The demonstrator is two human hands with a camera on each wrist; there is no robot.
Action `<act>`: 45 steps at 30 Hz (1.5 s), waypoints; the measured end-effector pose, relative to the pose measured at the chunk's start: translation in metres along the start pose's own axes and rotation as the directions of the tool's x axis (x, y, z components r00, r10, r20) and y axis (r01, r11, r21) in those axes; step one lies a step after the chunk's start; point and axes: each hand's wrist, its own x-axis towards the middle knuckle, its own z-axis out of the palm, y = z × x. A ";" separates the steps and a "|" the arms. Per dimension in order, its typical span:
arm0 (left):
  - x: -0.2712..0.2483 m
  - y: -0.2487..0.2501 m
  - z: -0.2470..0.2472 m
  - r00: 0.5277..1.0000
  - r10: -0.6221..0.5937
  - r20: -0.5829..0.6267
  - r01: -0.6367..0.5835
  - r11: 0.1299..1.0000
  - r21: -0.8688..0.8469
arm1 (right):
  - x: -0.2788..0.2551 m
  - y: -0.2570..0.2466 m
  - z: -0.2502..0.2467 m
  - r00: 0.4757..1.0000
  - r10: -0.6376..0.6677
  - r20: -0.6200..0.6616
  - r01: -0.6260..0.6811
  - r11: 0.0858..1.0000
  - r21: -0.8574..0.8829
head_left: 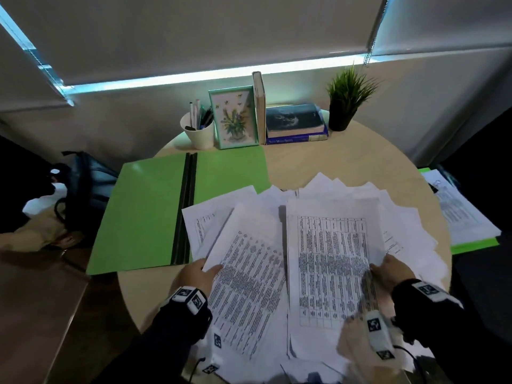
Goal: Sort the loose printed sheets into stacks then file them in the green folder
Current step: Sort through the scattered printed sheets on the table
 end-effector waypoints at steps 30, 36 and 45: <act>-0.011 0.021 -0.069 0.947 0.137 -0.292 -0.214 0.945 -0.249 | -0.007 0.000 0.002 0.999 0.033 -0.004 -0.032 0.999 0.034; -0.025 0.059 -0.114 0.903 0.157 -0.399 -0.340 0.830 -0.441 | -0.012 -0.003 -0.001 0.999 0.051 -0.014 -0.050 0.997 0.056; -0.047 0.114 -0.062 0.937 0.296 -0.187 -0.350 0.758 -0.551 | -0.030 -0.030 -0.007 0.998 -0.037 -0.042 0.045 0.974 0.222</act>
